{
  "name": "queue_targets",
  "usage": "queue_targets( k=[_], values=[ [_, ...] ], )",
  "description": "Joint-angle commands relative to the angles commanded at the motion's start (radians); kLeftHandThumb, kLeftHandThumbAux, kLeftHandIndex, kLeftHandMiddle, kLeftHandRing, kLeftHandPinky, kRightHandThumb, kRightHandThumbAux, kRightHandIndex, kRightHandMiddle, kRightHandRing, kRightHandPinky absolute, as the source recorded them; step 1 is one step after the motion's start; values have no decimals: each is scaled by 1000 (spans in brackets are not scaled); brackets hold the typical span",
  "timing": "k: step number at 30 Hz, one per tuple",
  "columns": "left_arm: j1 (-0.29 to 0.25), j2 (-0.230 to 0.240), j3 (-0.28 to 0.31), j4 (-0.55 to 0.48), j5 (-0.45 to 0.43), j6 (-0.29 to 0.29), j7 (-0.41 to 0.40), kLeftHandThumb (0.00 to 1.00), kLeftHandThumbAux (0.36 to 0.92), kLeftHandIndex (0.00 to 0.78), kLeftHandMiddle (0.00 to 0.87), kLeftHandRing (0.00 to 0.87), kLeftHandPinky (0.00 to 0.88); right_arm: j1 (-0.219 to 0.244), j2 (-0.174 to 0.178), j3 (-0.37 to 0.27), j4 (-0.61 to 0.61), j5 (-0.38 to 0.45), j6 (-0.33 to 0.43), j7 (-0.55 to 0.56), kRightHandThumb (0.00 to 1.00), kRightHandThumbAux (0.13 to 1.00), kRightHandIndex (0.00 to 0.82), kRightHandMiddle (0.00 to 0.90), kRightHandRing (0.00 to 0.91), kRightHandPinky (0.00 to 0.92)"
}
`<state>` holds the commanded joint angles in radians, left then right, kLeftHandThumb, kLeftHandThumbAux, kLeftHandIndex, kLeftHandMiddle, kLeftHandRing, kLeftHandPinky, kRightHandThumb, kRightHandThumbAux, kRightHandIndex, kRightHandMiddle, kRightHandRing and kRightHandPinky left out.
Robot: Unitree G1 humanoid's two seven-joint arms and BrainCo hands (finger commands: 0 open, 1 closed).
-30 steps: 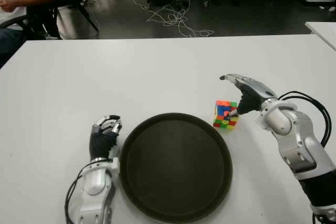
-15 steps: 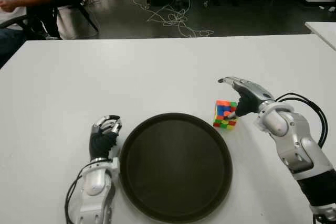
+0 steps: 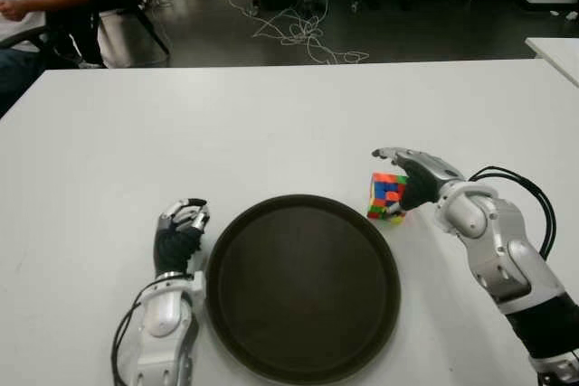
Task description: Pick up the Rubik's Cube and put it in the plate
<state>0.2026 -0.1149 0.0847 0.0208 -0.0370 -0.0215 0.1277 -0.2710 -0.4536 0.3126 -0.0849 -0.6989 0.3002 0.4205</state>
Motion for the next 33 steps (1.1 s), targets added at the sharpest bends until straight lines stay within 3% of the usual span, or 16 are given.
queue_targets(
  k=[7,19,33],
  values=[
    [-7,2,6,18,1,-14,-4,709,705,444,792,822,825,9,0,-5,8,16,-28,-4,0,937,60,147,169,195],
    [-3,2,2,34,11,-66,-13,707,706,444,792,821,824,18,6,3,10,21,-8,25,0,921,41,154,215,234],
    [1,-14,7,3,-1,-11,3,707,706,444,795,823,826,31,15,0,23,26,-19,8,0,981,44,150,215,305]
  ],
)
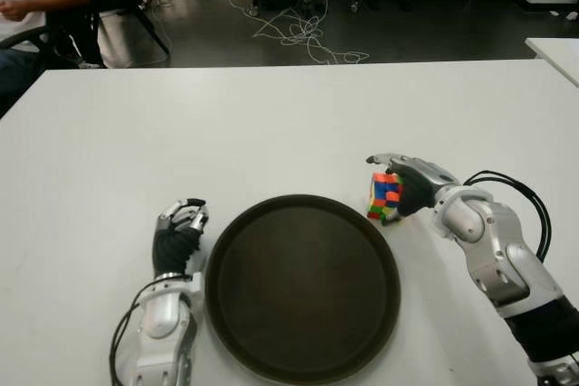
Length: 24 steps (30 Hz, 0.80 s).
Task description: Pick up the Rubik's Cube and put it in the plate
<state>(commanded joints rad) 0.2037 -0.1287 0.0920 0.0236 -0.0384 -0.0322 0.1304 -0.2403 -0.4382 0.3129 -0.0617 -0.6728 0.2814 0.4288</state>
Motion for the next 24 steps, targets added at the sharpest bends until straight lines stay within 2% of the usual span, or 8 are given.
queue_targets(
  k=[7,11,13,15,16,19,24],
  values=[
    [-3,6,4,9,-2,-7,-11,708,706,444,792,822,824,7,0,1,8,2,-13,-16,0,985,49,159,220,320],
    [-3,8,5,13,-1,-13,-14,708,706,444,789,820,820,8,1,2,12,2,-15,-22,0,992,39,186,277,388],
    [-4,10,5,16,2,-18,-15,708,706,444,788,819,819,7,1,5,11,-4,-6,-20,0,993,23,222,368,417],
    [-4,10,5,18,3,-21,-15,708,706,444,788,818,819,6,0,8,10,-9,1,-16,0,994,15,239,410,427],
    [-4,10,5,19,4,-22,-15,709,706,444,787,818,819,5,-1,11,9,-13,7,-10,0,992,9,270,475,465],
    [-4,9,5,20,1,-28,-18,709,705,444,787,817,819,2,-6,19,3,-23,25,5,0,983,3,321,586,505],
    [-2,5,6,16,-3,-26,-17,709,705,444,787,817,818,2,-14,24,-3,-24,26,13,0,980,6,432,679,569]
  ],
)
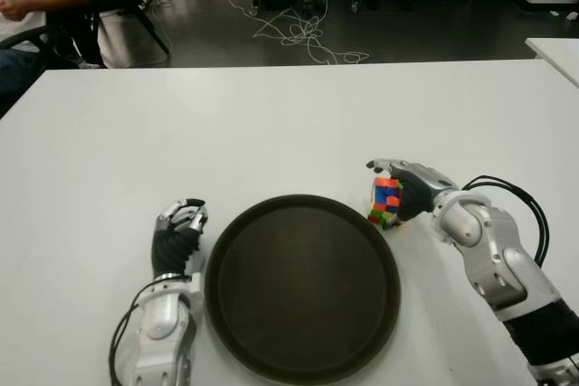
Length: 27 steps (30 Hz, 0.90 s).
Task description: Pick up the Rubik's Cube and put it in the plate
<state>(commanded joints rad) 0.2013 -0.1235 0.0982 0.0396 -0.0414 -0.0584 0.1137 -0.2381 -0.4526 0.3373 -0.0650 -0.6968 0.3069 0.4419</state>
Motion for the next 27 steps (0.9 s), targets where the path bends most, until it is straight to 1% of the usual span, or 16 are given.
queue_targets(
  k=[3,6,10,12,13,16,19,22,23,25,27],
  values=[
    [1,1,0,-1,0,1,0,709,706,444,786,816,818,0,-5,0,2,7,-11,2,0,988,10,470,694,589],
    [3,6,-3,2,8,-7,0,708,706,444,786,816,818,-1,-7,0,6,17,-19,11,0,993,19,524,724,641],
    [3,8,-5,5,15,-18,0,708,706,444,786,816,817,0,-4,0,4,17,-11,18,20,997,27,496,704,611],
    [2,8,-5,5,18,-16,1,707,706,444,785,816,817,0,-3,0,2,15,-7,21,37,998,28,493,705,618],
    [1,8,-5,5,18,-14,2,707,707,444,785,816,818,0,-2,0,2,14,-5,22,45,998,26,508,715,641],
    [1,8,-4,1,21,-1,6,707,707,444,785,817,820,3,0,0,4,9,-5,15,56,998,28,531,725,662],
    [1,8,-4,-2,24,10,9,708,706,444,787,819,824,8,2,-1,12,7,-11,-1,80,996,26,470,706,629],
    [1,8,-4,-5,28,15,10,708,706,444,789,821,826,7,2,1,17,6,-7,-1,85,996,26,454,703,621],
    [1,9,-4,-5,29,16,10,708,706,444,790,821,825,6,2,2,18,5,-4,1,86,996,22,479,715,652],
    [1,9,-4,-5,30,15,8,708,706,444,791,821,824,5,1,5,20,3,1,3,87,996,19,510,728,686],
    [1,9,-4,-5,29,12,6,708,706,444,790,820,822,5,1,6,22,1,2,1,85,997,21,519,729,685]
  ],
)
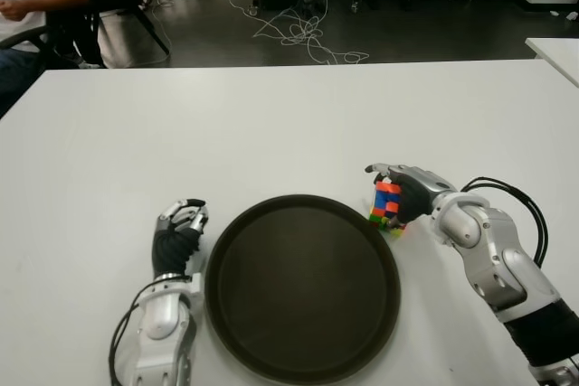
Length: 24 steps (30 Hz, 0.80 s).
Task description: Pick up the Rubik's Cube and put it in the plate
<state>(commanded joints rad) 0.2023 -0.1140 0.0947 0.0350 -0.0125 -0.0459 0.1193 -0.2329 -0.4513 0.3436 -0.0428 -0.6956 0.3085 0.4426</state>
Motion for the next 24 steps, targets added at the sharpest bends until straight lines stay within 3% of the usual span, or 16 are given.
queue_targets(
  k=[7,11,24],
  values=[
    [1,-4,4,5,-14,-17,-9,709,706,444,787,817,817,6,-3,-3,3,11,-12,-4,74,995,26,508,698,624],
    [0,-11,6,5,-20,-22,-2,710,706,444,784,816,817,10,-1,-2,-1,10,-7,-1,70,986,20,560,734,693],
    [-2,-5,11,7,-29,-21,-11,710,705,444,784,817,820,12,8,-3,4,17,15,3,31,979,15,626,762,722]
  ],
)
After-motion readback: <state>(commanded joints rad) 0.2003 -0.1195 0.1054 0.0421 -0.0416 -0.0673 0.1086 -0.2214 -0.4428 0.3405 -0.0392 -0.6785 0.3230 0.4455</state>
